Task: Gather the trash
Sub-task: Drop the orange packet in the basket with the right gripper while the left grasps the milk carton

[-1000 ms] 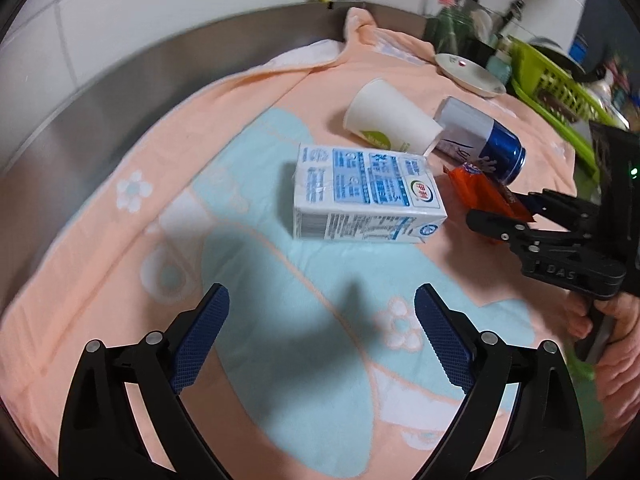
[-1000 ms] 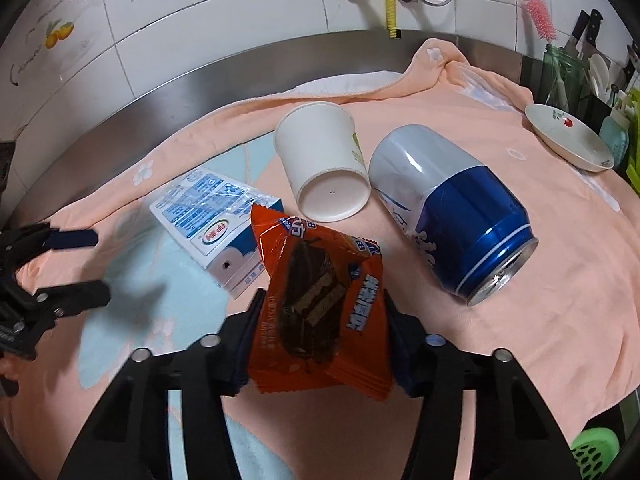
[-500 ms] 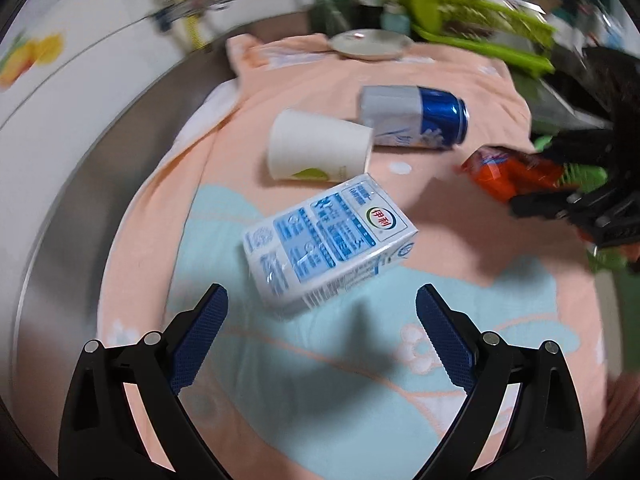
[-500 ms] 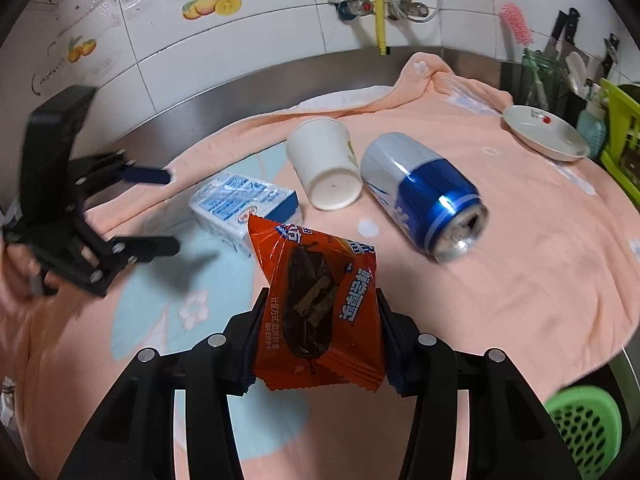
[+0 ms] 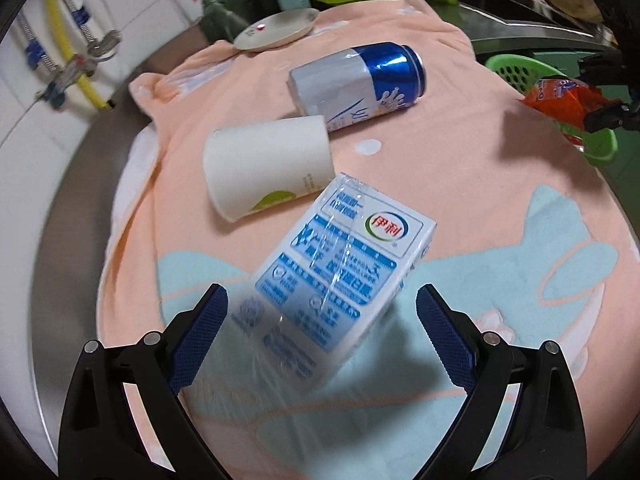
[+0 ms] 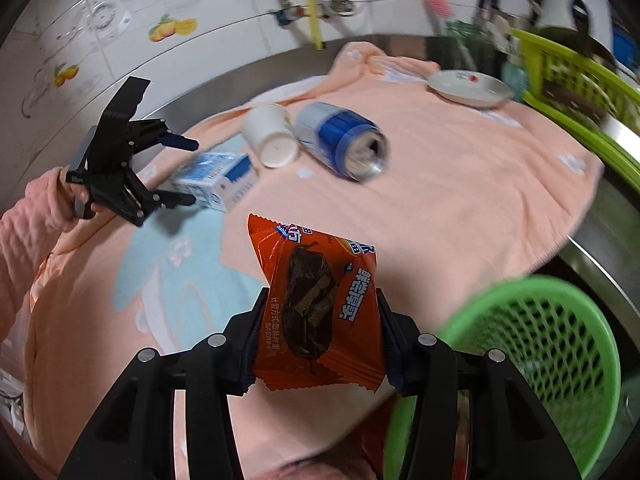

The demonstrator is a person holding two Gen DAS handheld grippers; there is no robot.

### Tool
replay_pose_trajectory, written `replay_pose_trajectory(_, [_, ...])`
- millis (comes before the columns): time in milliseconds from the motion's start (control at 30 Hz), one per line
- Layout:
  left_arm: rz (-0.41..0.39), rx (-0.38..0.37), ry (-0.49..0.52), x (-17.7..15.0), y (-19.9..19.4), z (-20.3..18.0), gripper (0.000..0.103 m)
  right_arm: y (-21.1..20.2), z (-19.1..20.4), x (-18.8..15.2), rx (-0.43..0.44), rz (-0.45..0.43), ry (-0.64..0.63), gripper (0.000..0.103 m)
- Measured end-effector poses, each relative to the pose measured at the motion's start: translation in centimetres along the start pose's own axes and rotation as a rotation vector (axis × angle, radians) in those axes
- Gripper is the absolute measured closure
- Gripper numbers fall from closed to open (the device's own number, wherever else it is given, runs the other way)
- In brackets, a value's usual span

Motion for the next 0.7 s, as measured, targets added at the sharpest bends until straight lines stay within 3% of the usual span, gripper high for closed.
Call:
replay_pose_trajectory(300, [0.023, -0.069, 0.073, 1.1, 2.1, 0.4, 0.008, -1.6, -6.0, -3.8, -0.110, 0.009, 0.167, 0.055])
replay_pose_trajectory(500, [0.016, -0.094, 0.050, 1.0, 2.7, -0.1, 0.014, -1.9, -10.3, -6.3, -0.214, 0.036, 0.244, 0.055])
replay_pose_trajectory(700, [-0.030, -0.069, -0.025, 1.1, 2.5, -0.5, 0.021, -1.9, -13.7, -8.3, -0.255, 0.064, 0.333, 0.055])
Point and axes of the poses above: each gripper's, at about its wrist camera, not at the fingertips, and y roughly the way its jaws point, z to its left, x to its top, the point moved 3 cm from there along y, roughly the way its jaws point, and after that the axes turned 2 degrees about -x, right-handed, at the moved point
